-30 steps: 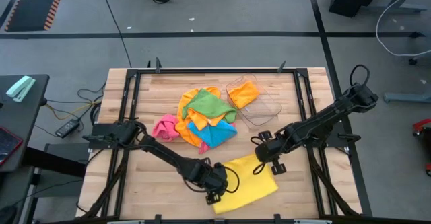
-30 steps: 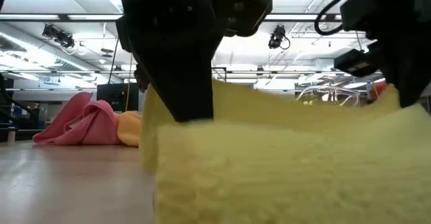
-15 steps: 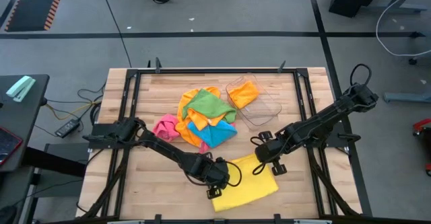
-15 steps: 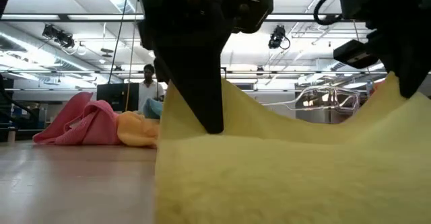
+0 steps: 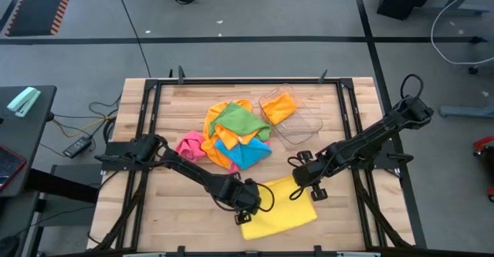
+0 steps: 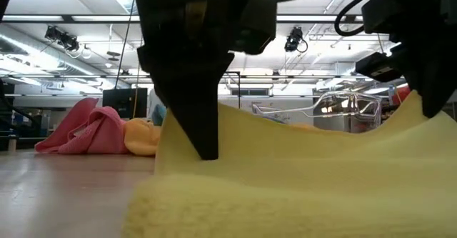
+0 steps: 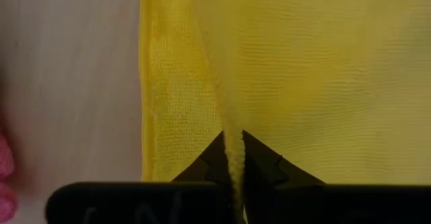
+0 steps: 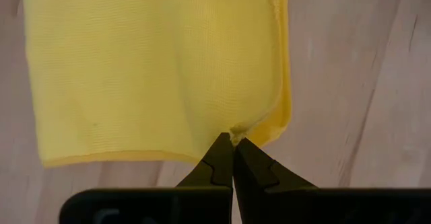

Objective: Fold microfiber towels
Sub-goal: Fold the yellow towel

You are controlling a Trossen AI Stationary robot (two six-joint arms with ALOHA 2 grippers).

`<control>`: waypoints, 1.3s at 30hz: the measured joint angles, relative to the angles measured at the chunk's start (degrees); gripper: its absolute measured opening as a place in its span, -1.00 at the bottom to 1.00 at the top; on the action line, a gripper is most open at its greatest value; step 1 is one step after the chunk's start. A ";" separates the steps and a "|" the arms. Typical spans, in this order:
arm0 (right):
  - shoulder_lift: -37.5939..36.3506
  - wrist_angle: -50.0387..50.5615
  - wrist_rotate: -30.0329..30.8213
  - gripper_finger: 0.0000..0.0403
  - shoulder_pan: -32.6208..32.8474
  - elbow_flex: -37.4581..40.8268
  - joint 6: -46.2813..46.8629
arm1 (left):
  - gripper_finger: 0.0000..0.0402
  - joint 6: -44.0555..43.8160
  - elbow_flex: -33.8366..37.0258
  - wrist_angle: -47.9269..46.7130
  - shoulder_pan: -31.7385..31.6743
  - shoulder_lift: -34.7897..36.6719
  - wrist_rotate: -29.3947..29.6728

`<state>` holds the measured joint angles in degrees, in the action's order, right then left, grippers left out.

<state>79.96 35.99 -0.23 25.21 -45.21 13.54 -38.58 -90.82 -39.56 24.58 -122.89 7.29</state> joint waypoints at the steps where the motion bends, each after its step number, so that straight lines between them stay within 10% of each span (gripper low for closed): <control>1: 0.00 0.00 0.00 -0.97 0.00 0.00 0.00 | -0.87 -0.03 0.36 0.21 0.01 0.01 0.02; 10: 0.00 -2.38 0.30 -0.94 -0.02 0.00 -1.32 | -0.66 -0.19 1.37 0.67 0.00 0.00 3.54; 25: 0.00 5.76 4.92 -0.19 -0.06 0.00 9.10 | -0.03 0.56 1.37 -2.05 -0.03 0.33 5.08; 39: 0.02 0.73 -2.56 -0.07 4.38 0.00 27.22 | -0.11 13.81 1.32 1.98 -0.15 5.62 3.88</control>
<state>79.99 36.71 -2.79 29.58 -45.21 40.76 -24.77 -89.49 -37.58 24.43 -117.27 11.17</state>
